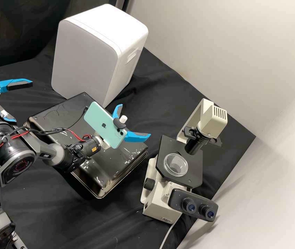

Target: Place the petri dish on the bench

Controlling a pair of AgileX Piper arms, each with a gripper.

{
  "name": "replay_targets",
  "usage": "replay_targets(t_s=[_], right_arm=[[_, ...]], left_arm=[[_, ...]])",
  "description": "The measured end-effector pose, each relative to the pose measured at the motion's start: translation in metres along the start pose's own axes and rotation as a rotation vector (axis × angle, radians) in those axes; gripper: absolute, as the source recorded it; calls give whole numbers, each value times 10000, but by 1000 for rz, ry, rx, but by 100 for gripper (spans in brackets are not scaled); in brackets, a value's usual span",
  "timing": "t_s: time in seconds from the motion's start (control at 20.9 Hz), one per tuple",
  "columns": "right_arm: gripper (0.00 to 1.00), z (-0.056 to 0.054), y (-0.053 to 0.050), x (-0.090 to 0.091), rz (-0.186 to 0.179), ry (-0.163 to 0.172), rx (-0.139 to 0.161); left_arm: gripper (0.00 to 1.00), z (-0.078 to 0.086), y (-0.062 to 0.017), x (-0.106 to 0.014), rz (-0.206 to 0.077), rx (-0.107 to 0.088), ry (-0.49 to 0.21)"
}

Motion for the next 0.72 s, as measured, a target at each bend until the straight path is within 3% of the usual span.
replay_targets(t_s=[0.48, 0.62, 0.72], right_arm=[[100, 8, -3, -6, -1, -3, 2], [100, 99, 24, -77, 3, -35, 7], [100, 172, 75, -134, 21, -61, 27]], left_arm=[[100, 3, 0, 1, 0, 0, -2], [100, 15, 0, 3, 0, 0, -9], [100, 19, -1, 4, 0, 0, -11]])
